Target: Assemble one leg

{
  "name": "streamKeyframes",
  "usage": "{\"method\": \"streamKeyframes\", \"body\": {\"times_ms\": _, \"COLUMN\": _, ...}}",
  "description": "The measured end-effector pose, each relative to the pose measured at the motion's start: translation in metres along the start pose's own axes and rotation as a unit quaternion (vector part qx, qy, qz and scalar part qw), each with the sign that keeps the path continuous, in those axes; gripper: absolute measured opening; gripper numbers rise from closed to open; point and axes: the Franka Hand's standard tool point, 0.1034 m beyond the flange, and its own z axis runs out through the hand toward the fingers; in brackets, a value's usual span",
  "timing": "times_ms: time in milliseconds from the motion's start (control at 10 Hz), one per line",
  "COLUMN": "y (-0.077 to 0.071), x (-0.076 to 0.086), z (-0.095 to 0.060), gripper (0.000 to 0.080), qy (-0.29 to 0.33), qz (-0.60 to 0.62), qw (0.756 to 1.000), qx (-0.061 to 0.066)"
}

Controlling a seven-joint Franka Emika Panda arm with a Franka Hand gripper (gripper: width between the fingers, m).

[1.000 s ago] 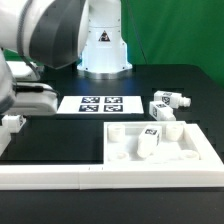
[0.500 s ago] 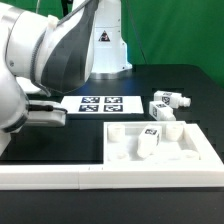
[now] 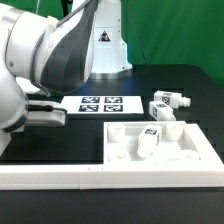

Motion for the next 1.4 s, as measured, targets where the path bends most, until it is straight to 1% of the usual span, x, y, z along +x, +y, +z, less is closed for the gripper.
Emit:
{"method": "streamKeyframes", "body": {"times_ms": 100, "y": -0.001, "x": 0.000, "z": -0.004, "gripper": 0.0284, "qy": 0.003, "qz": -0.004, "qw": 1.000, "qx": -0.002}}
{"method": "streamKeyframes", "body": {"times_ms": 200, "y": -0.005, "x": -0.003, "z": -0.020, "gripper": 0.0284, "qy": 0.016, "qz": -0.011, "qw": 1.000, "qx": -0.006}}
{"method": "streamKeyframes", "body": {"times_ms": 300, "y": -0.009, "x": -0.010, "z": -0.038, "gripper": 0.0284, "qy": 0.031, "qz": -0.013, "qw": 0.999, "qx": -0.009}}
{"method": "streamKeyframes", "body": {"times_ms": 400, "y": -0.016, "x": -0.020, "z": -0.057, "gripper": 0.0284, "qy": 0.033, "qz": -0.011, "qw": 0.999, "qx": -0.008}}
{"method": "streamKeyframes", "body": {"times_ms": 500, "y": -0.021, "x": -0.025, "z": -0.084, "gripper": 0.0284, "qy": 0.059, "qz": -0.013, "qw": 0.998, "qx": -0.013}}
{"method": "streamKeyframes", "body": {"times_ms": 600, "y": -0.023, "x": -0.026, "z": -0.109, "gripper": 0.0284, "qy": 0.113, "qz": -0.017, "qw": 0.993, "qx": -0.015}}
{"method": "streamKeyframes", "body": {"times_ms": 700, "y": -0.019, "x": -0.027, "z": -0.123, "gripper": 0.0285, "qy": 0.161, "qz": -0.017, "qw": 0.987, "qx": -0.019}}
{"method": "streamKeyframes", "body": {"times_ms": 800, "y": -0.015, "x": -0.021, "z": -0.125, "gripper": 0.0285, "qy": 0.204, "qz": -0.018, "qw": 0.979, "qx": -0.024}}
{"method": "streamKeyframes", "body": {"times_ms": 900, "y": -0.014, "x": -0.020, "z": -0.128, "gripper": 0.0285, "qy": 0.240, "qz": -0.018, "qw": 0.970, "qx": -0.027}}
{"method": "streamKeyframes", "body": {"times_ms": 1000, "y": -0.014, "x": -0.022, "z": -0.127, "gripper": 0.0285, "qy": 0.255, "qz": -0.017, "qw": 0.966, "qx": -0.027}}
{"method": "streamKeyframes", "body": {"times_ms": 1100, "y": -0.013, "x": -0.016, "z": -0.135, "gripper": 0.0285, "qy": 0.302, "qz": -0.015, "qw": 0.953, "qx": -0.032}}
{"method": "streamKeyframes", "body": {"times_ms": 1200, "y": -0.027, "x": -0.018, "z": -0.148, "gripper": 0.0285, "qy": 0.338, "qz": -0.014, "qw": 0.941, "qx": -0.028}}
{"method": "streamKeyframes", "body": {"times_ms": 1300, "y": -0.049, "x": -0.022, "z": -0.171, "gripper": 0.0285, "qy": 0.378, "qz": -0.016, "qw": 0.925, "qx": -0.011}}
{"method": "streamKeyframes", "body": {"times_ms": 1400, "y": -0.069, "x": -0.021, "z": -0.196, "gripper": 0.0285, "qy": 0.433, "qz": -0.001, "qw": 0.901, "qx": 0.013}}
